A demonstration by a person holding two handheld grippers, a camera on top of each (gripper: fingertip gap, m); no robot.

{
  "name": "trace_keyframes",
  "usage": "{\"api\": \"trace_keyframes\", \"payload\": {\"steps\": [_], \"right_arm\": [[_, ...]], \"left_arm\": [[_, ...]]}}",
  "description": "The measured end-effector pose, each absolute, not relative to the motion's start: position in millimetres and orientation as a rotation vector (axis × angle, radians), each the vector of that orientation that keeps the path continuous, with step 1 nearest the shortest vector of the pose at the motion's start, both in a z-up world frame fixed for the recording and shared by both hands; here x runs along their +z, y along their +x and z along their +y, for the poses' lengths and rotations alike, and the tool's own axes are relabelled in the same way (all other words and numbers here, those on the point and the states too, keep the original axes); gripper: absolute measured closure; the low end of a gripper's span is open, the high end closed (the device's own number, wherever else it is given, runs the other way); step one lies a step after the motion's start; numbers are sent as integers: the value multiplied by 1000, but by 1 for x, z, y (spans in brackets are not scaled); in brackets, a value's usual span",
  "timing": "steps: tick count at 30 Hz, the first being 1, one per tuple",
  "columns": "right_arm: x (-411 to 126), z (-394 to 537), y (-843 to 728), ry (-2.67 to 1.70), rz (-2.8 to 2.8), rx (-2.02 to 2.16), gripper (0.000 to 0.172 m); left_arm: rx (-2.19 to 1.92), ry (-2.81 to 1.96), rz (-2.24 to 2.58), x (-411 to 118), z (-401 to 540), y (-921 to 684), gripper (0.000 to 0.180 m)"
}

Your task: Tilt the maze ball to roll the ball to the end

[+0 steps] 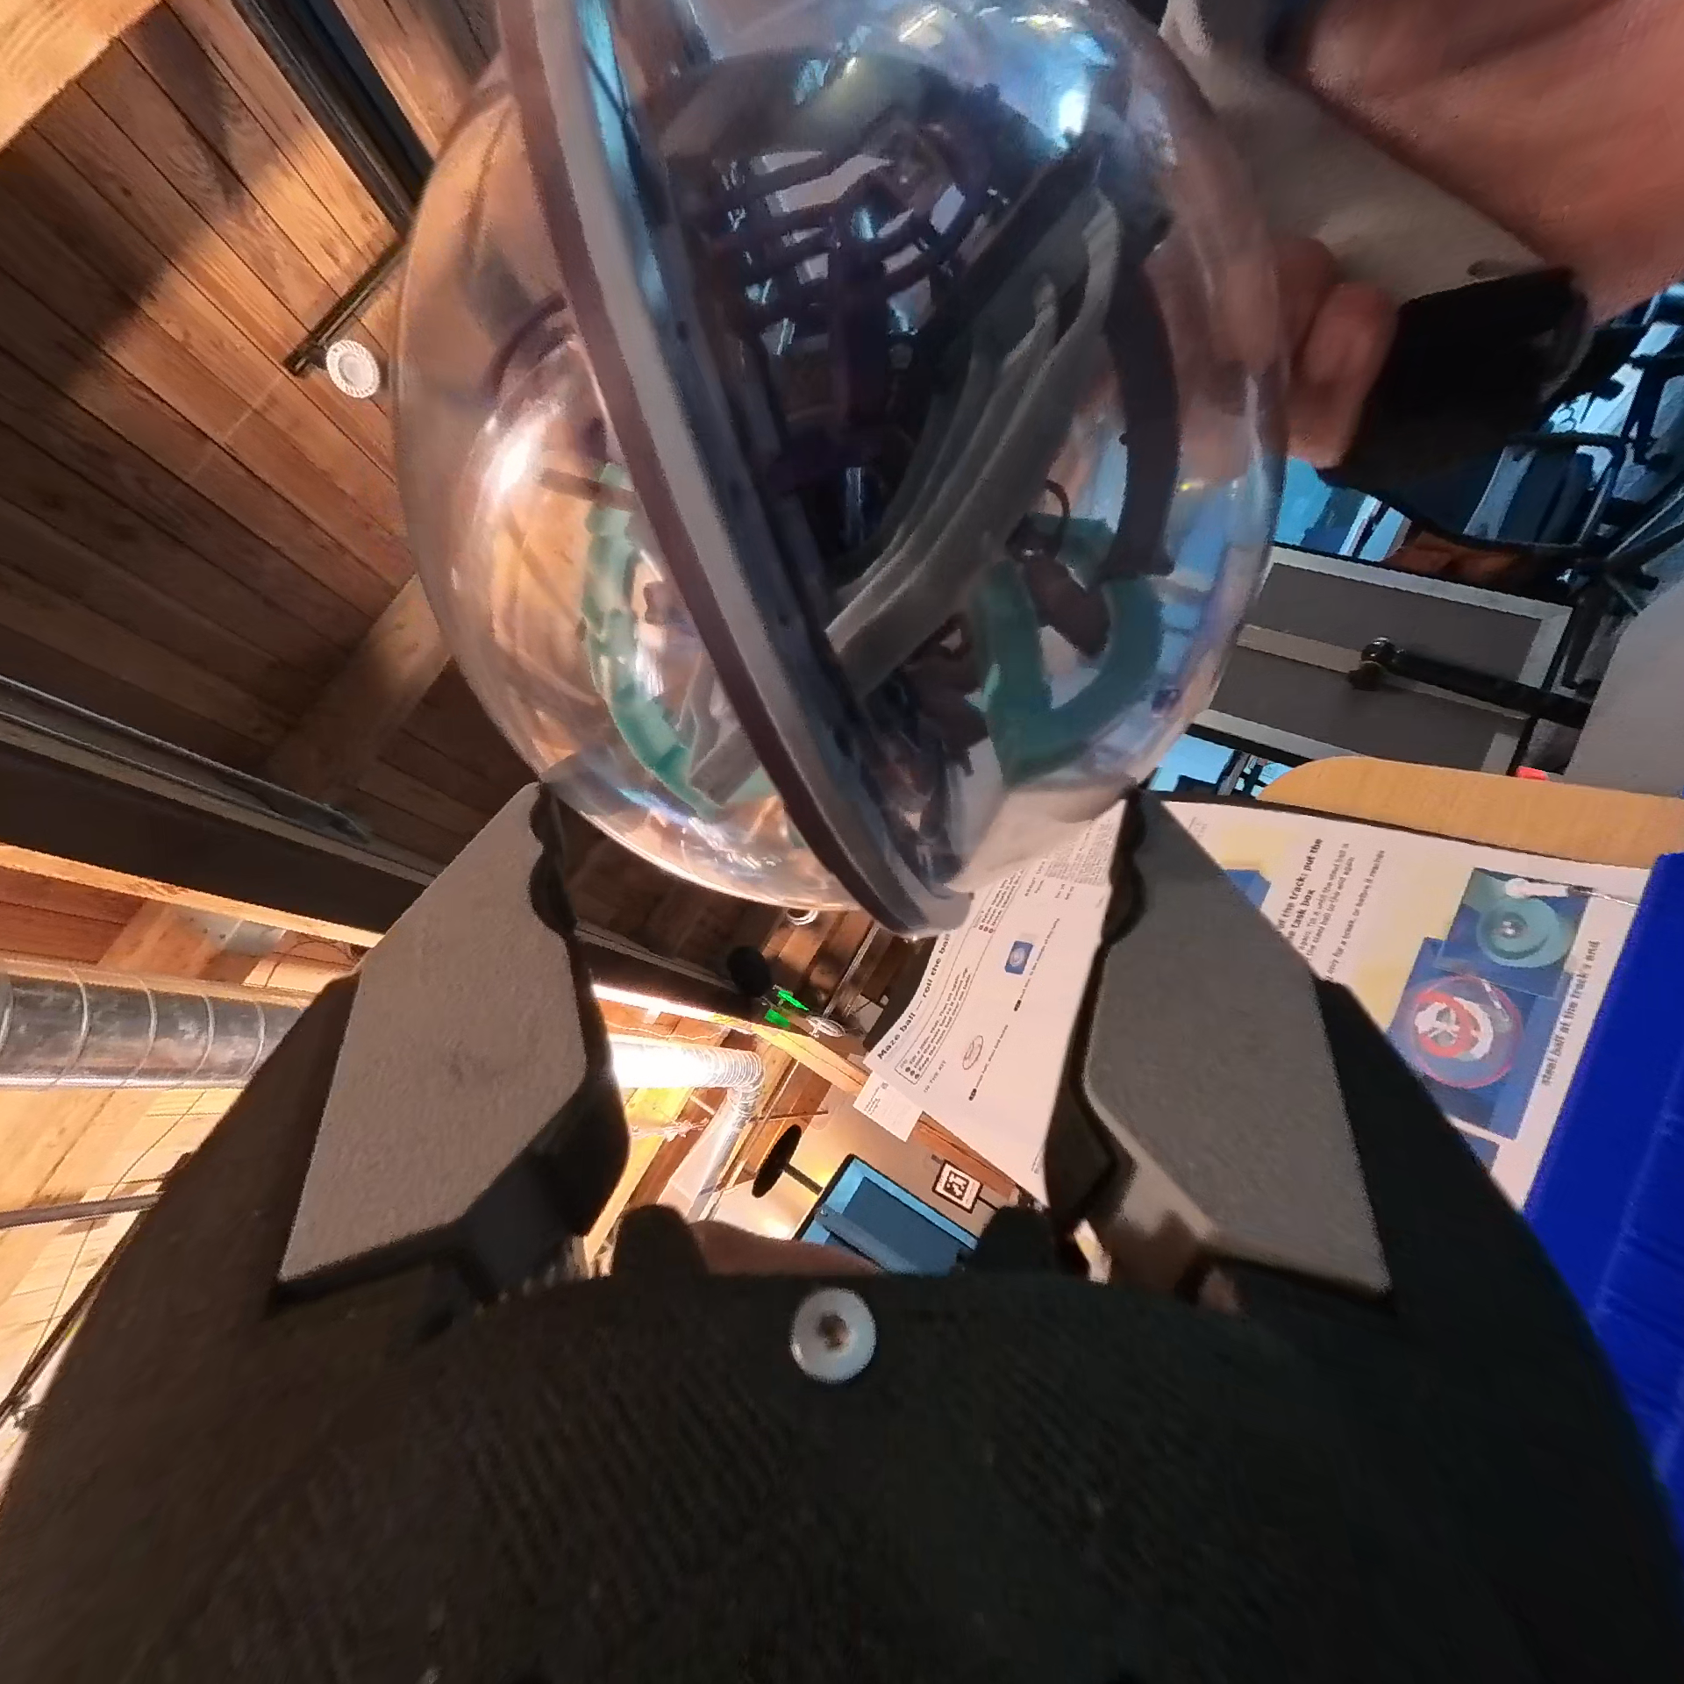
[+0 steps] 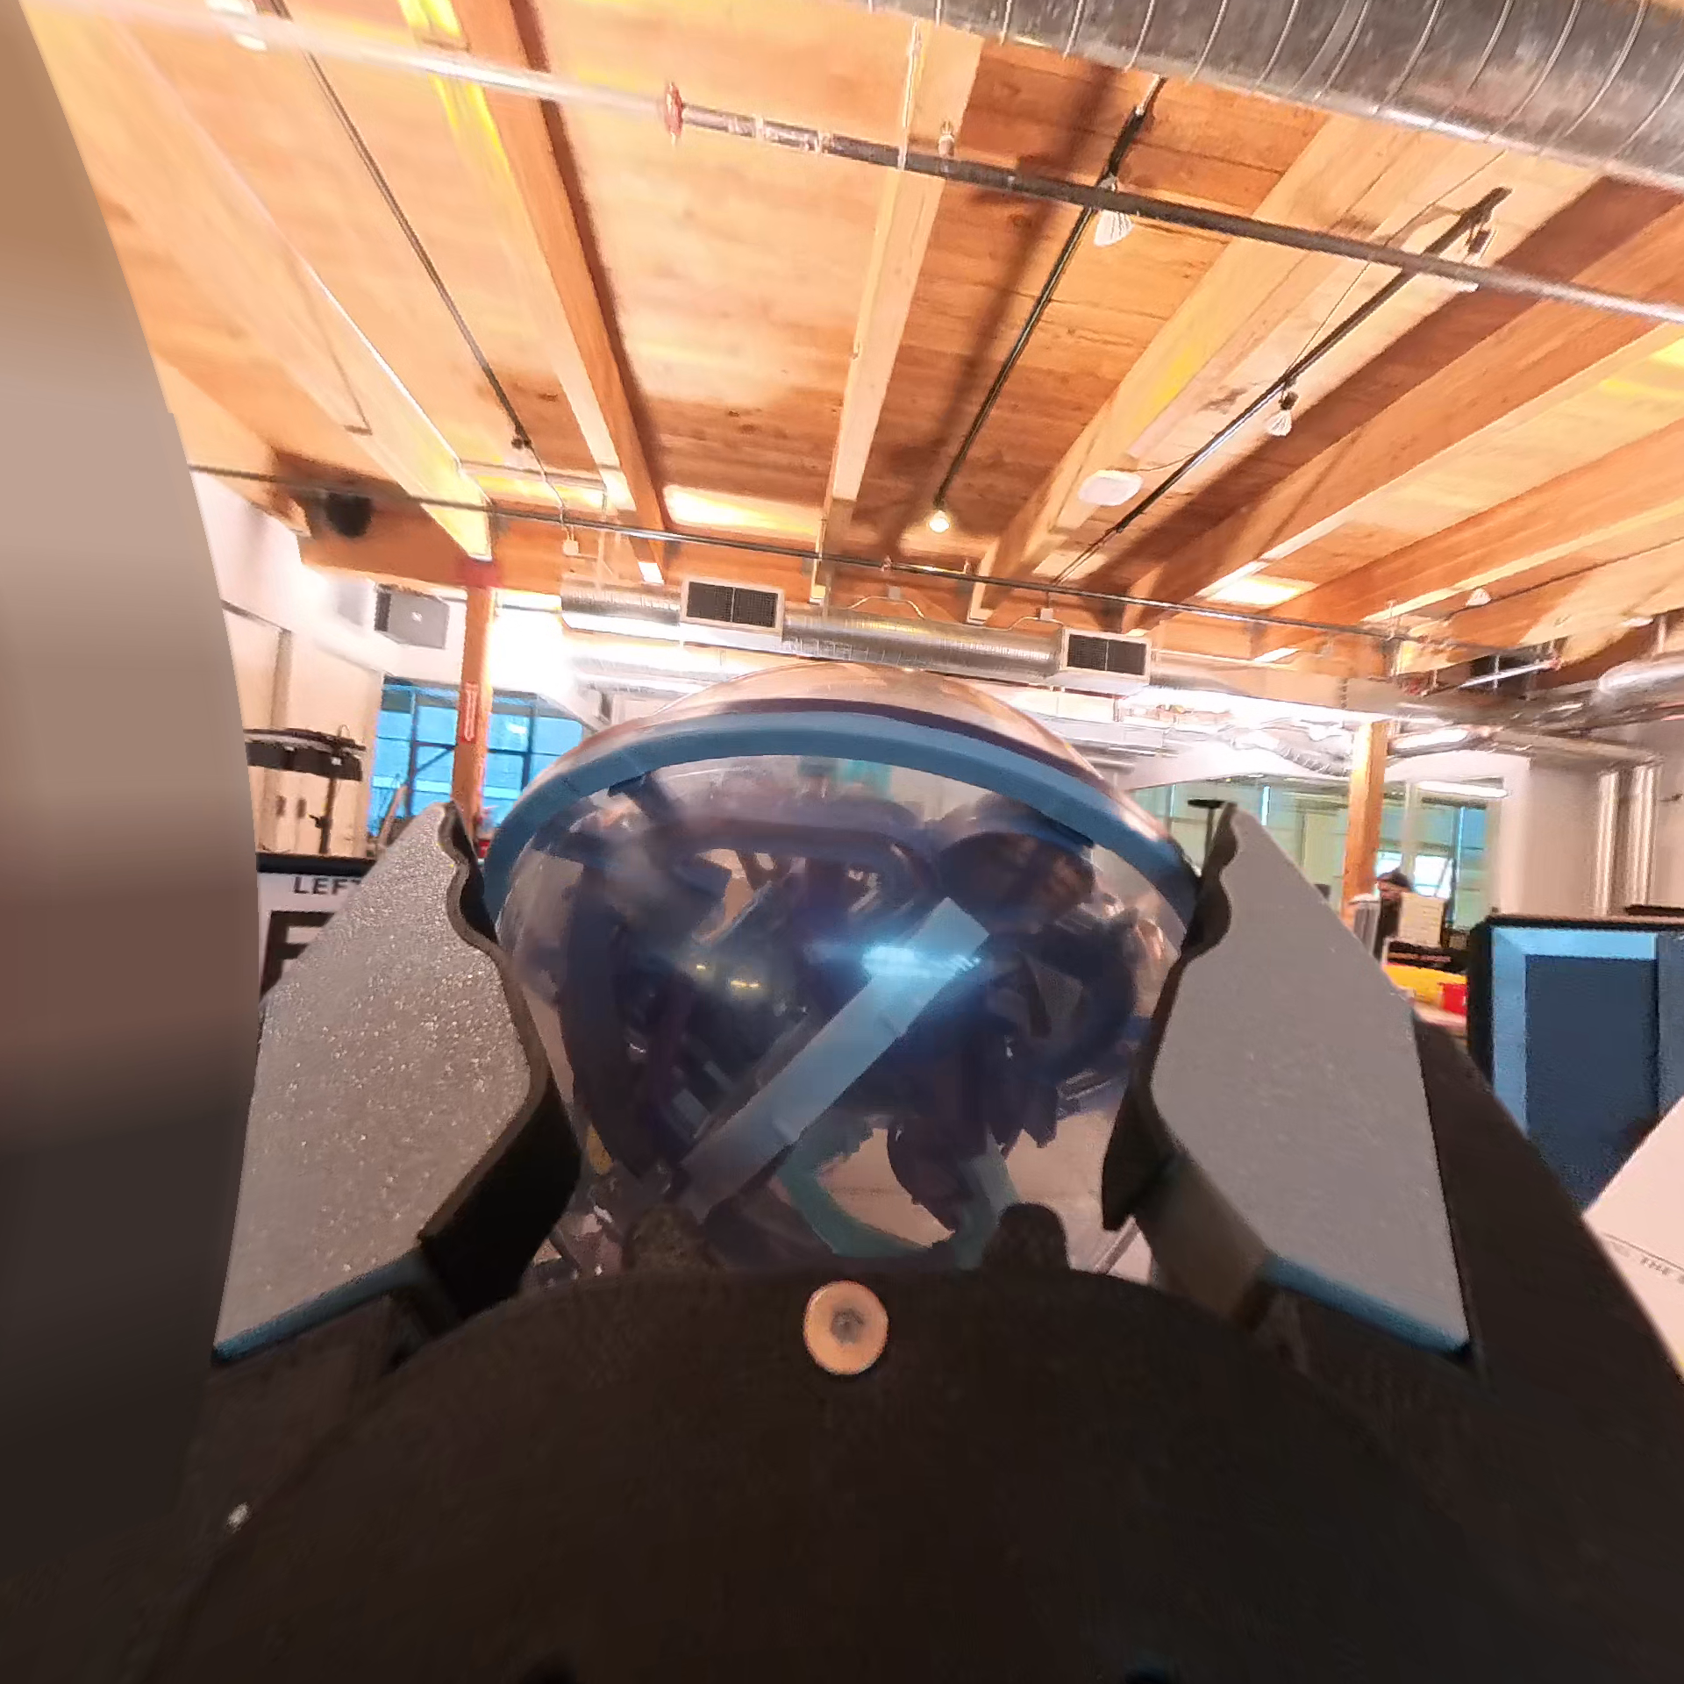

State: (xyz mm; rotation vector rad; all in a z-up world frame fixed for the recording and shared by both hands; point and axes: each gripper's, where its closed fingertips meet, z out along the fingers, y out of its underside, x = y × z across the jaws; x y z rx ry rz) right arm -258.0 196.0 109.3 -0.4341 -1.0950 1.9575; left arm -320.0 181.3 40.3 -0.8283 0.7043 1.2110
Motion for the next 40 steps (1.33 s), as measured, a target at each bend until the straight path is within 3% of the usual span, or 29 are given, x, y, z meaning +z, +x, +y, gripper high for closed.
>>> {"api": "trace_keyframes", "payload": {"steps": [40], "right_arm": [[111, 195, -252, -355, -1107, 2004, 22]], "left_arm": [[1268, -786, 729, 41, 179, -313, 64]]}}
